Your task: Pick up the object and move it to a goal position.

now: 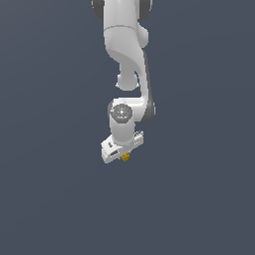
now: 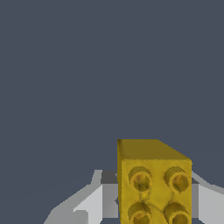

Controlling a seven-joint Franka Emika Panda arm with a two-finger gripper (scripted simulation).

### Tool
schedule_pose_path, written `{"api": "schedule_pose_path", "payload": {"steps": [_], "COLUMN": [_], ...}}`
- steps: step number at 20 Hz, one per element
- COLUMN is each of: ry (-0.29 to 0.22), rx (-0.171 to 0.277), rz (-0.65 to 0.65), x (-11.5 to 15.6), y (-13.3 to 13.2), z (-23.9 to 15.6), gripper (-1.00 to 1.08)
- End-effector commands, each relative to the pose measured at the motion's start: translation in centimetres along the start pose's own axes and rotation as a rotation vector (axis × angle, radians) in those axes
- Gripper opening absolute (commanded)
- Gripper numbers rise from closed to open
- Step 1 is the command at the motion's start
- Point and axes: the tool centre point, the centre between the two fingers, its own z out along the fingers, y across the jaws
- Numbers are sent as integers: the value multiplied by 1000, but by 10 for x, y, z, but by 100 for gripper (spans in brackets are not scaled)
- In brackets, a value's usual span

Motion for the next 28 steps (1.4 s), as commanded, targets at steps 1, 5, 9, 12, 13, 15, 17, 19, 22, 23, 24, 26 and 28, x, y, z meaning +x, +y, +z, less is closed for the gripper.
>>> {"api": "schedule_pose_path", "payload": {"steps": [1,5,9,12,13,15,17,19,22,23,24,26,28], "ry": [1,1,1,1,1,1,1,1,1,1,1,1,1], "rx": [-1,-1,-1,-2,-2,-2,-2,-2,-2,-2,-2,-1,-1], "rz": [-1,-1,-1,-2,-2,-2,-2,-2,-2,-2,-2,-2,-2], "x": [3,9,17,24,27,32,37,43,51,53,56,62,67], "y": [-5,-16,-32,-46,-51,-61,-71,-81,-96,-101,-105,-114,-123], "z": [-11,-37,-72,-104,-116,-138,-161,-184,-217,-228,-239,-261,-282], "gripper": [-100,-100,-100,-100,-100,-100,-100,-100,-100,-100,-100,-100,-100]}}
